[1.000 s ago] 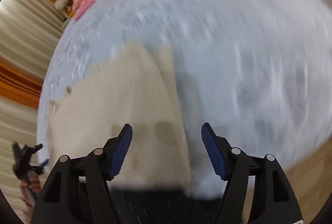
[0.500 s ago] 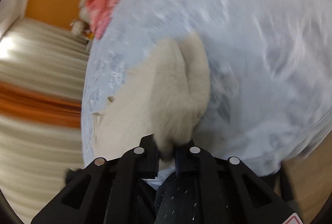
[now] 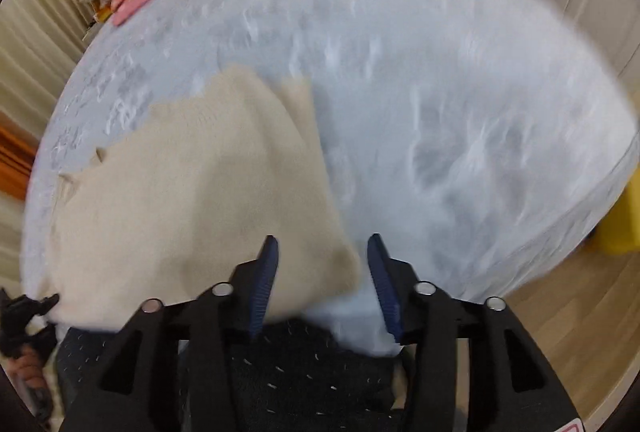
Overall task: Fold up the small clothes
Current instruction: 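Fold the sweater over toward the collar and release with both grippers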
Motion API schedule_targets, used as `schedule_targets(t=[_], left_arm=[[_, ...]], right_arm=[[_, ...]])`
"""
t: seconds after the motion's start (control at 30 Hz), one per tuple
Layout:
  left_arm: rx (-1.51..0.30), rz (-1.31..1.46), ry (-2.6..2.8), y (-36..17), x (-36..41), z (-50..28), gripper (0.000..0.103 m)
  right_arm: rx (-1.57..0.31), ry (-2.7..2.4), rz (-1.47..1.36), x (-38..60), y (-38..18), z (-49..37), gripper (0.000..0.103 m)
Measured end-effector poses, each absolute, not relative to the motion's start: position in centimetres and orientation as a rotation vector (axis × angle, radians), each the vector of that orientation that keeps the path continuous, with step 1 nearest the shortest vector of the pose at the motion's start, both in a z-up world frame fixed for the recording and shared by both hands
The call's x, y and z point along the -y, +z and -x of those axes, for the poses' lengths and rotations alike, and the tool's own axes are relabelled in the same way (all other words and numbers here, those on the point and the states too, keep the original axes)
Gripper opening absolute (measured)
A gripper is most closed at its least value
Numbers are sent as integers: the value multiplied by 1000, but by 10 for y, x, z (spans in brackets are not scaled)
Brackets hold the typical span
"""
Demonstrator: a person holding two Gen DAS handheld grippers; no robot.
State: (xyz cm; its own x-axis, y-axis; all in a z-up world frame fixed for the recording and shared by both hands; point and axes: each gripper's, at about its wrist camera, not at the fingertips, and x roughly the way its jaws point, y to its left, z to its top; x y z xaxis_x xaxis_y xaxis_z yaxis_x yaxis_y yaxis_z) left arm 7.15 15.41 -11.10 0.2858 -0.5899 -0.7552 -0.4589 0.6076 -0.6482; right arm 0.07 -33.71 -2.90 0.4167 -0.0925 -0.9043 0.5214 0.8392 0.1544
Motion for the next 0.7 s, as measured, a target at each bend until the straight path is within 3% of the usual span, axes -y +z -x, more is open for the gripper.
schedule_targets(t=[0.1,0.13,0.17,0.2,0.23,0.47,0.7], left_arm=[[-1325,960,-103,-104,-146,-76,16],[-1315,948,-100,-101,-143,-74,16],[-1305,939,-102,-99,-141,-74,16],[-1291,931,-105,-96,-141,-74,16],[-1277,925,-110,-89,-135,-74,16],[-1220,857,-175,-66,-129,-78,15],[-1125,698,-269,-22,-98,-81,15]], right_arm=[[-1019,-297,-381,305,-2,-37,51],[-1021,-215,-369,292,-2,-50,41],[-1042,-107,-358,270,-4,-74,15],[-1061,-54,-361,259,-8,-85,3],[-1087,17,-375,242,-16,-105,0],[-1339,104,-306,179,-114,-188,0],[-1310,127,-360,193,-118,-180,0]])
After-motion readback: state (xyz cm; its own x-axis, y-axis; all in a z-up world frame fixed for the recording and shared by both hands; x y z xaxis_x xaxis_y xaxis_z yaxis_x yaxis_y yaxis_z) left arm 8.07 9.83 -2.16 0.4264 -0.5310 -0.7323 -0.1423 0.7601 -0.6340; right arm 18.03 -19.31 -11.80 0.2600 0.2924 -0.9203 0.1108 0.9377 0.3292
